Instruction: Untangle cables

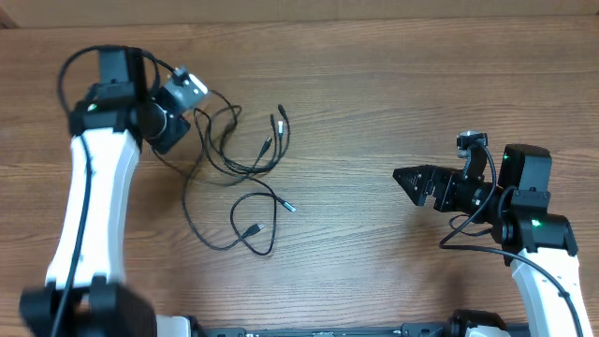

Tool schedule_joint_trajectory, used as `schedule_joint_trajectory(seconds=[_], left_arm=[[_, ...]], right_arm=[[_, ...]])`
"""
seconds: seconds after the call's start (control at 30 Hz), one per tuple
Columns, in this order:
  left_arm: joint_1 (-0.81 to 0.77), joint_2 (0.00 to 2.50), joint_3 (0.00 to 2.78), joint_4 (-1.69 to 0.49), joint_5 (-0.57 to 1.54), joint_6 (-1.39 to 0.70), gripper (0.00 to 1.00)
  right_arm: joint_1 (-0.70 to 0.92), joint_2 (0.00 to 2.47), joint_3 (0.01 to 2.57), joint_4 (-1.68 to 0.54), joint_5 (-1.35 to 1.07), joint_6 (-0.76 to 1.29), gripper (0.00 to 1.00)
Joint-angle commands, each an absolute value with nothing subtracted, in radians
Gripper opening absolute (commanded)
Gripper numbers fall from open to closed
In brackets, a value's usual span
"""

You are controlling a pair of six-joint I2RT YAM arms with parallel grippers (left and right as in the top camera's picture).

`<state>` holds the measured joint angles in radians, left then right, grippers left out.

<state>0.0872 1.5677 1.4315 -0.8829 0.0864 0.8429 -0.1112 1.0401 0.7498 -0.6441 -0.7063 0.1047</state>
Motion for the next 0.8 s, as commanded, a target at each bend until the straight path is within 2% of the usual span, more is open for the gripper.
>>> schedule_joint_trajectory(seconds=[0.0,0.2,0.4,0.57,0.77], left_arm=[[0.074,1.408,1.438,-0.881,0.324,0.780,0.04],[0.004,1.211,1.438,-0.859,0.609,0.777,0.04],[-0.089,1.064,1.438,-0.754,0.844,0.760,0.04],[-0.120,0.965,1.438,-0.654,0.888,0.694,0.04],[-0.120,0.928,1.438,-0.662,0.888,0.630,0.04]], right_arm=[[-0.113,1.039,0.754,-0.641,-0.764,0.103,1.00],[-0.113,1.039,0.754,-0.619,-0.928,0.103,1.00],[-0.113,1.039,0.754,-0.534,-1.214,0.103,1.00],[-0.113,1.034,0.754,-0.462,-1.407,0.103,1.00],[-0.112,0.978,0.754,-0.420,-1.468,0.103,1.00]])
